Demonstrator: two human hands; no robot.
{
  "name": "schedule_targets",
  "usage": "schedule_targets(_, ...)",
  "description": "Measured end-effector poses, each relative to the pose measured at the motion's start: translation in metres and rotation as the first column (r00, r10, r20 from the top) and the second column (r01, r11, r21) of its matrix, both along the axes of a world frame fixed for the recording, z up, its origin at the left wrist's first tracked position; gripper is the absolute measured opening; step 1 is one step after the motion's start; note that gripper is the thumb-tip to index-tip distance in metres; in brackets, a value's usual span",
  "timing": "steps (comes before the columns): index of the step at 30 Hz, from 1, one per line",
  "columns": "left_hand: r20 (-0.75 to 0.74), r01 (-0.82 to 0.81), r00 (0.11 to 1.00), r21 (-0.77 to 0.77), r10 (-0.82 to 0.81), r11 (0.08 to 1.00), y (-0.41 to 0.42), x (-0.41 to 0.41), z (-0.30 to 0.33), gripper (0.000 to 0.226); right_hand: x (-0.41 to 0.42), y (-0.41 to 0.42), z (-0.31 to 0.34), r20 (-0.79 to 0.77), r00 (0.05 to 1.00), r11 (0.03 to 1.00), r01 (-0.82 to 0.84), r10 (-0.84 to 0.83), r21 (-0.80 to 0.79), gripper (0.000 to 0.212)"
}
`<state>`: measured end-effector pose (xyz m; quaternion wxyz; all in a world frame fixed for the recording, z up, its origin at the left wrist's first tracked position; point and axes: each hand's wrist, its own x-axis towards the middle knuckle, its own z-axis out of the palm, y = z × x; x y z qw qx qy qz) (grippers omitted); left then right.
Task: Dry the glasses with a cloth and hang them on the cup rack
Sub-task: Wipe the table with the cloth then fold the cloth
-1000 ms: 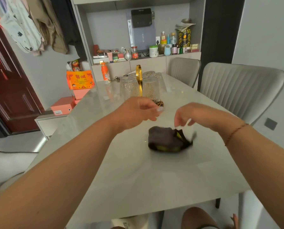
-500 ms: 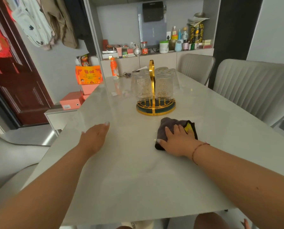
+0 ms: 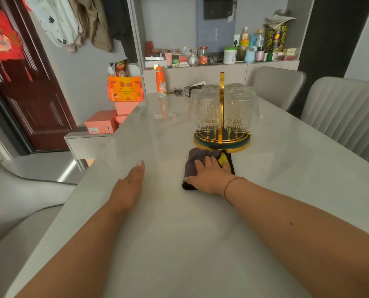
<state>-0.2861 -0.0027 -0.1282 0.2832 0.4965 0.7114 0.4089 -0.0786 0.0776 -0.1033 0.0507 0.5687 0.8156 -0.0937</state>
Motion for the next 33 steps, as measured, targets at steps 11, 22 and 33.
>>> schedule_targets(11,0.107,-0.047,0.993,0.014,0.045,0.999,0.003,0.0,0.002,0.1,-0.05,0.026,0.012,-0.335,0.942,0.995,-0.001,-0.031,-0.095,0.048)
schedule_targets(22,0.274,-0.141,0.956,0.129,0.101,0.982,0.004,0.002,0.003,0.061,-0.066,-0.039,0.016,-0.379,0.868,0.917,-0.386,0.322,-0.104,0.031)
schedule_targets(33,0.453,-0.231,0.886,0.247,0.098,0.941,0.001,-0.007,0.006,0.063,-0.048,-0.079,0.021,-0.471,0.809,0.924,-0.382,0.351,0.032,0.041)
